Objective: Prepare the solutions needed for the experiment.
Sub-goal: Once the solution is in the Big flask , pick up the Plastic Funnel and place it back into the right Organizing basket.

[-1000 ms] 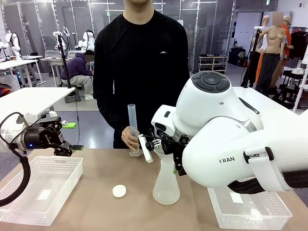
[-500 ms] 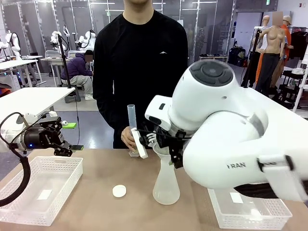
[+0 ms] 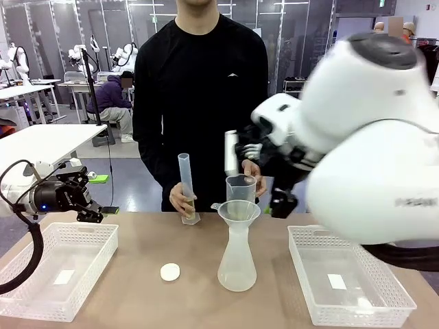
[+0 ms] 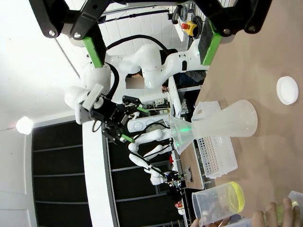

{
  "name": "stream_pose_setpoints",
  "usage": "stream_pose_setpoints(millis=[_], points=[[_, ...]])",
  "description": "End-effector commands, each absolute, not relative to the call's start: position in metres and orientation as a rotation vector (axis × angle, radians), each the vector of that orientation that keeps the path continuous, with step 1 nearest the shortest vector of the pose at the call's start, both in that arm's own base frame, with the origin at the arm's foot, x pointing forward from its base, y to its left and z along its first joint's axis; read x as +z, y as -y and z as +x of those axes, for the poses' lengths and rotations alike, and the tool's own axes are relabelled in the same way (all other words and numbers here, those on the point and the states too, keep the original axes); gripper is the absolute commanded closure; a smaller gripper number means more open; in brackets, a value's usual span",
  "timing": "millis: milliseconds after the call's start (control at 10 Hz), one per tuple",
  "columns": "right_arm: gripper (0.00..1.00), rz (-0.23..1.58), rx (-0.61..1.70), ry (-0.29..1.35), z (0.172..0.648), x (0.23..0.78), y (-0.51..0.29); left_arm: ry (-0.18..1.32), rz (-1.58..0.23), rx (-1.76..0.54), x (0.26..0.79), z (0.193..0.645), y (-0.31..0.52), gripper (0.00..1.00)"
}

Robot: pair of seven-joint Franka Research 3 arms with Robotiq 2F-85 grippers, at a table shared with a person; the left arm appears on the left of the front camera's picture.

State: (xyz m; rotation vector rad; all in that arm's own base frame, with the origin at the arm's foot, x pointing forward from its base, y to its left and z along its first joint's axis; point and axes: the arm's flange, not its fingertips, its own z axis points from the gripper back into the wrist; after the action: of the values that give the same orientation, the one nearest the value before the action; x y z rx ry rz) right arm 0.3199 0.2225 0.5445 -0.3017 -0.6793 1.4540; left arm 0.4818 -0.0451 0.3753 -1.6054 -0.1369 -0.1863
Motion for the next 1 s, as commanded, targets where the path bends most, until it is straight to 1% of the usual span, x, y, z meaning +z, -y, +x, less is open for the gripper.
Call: stream_pose_setpoints(millis=[0,100,200,300,400,500,800,900], points=[[0.0,-0.134,1.18,0.818,0.29,0.541,-0.177,0.135,-1.617,-0.194,0.377,0.48,0.046,0.0],[0.0,-0.099,1.077,0.824,0.282,0.537,-0.158,0.135,-1.617,-0.194,0.377,0.48,0.046,0.0],[0.0,-0.04,0.97,0.798,0.276,0.529,-0.142,0.135,-1.617,-0.194,0.377,0.48,0.046,0.0],[0.0,-0.026,0.891,0.763,0.272,0.521,-0.133,0.135,-1.617,-0.194,0.377,0.48,0.046,0.0],[0.0,-0.072,0.872,0.737,0.269,0.518,-0.133,0.135,-1.617,-0.194,0.377,0.48,0.046,0.0],[0.0,-0.031,1.0,0.773,0.311,0.574,-0.145,0.135,-1.617,-0.194,0.377,0.48,0.046,0.0],[0.0,-0.031,1.0,0.773,0.311,0.574,-0.145,0.135,-1.617,-0.194,0.377,0.48,0.046,0.0],[0.0,-0.03,0.964,0.76,0.309,0.574,-0.145,0.135,-1.617,-0.194,0.377,0.48,0.046,0.0]])
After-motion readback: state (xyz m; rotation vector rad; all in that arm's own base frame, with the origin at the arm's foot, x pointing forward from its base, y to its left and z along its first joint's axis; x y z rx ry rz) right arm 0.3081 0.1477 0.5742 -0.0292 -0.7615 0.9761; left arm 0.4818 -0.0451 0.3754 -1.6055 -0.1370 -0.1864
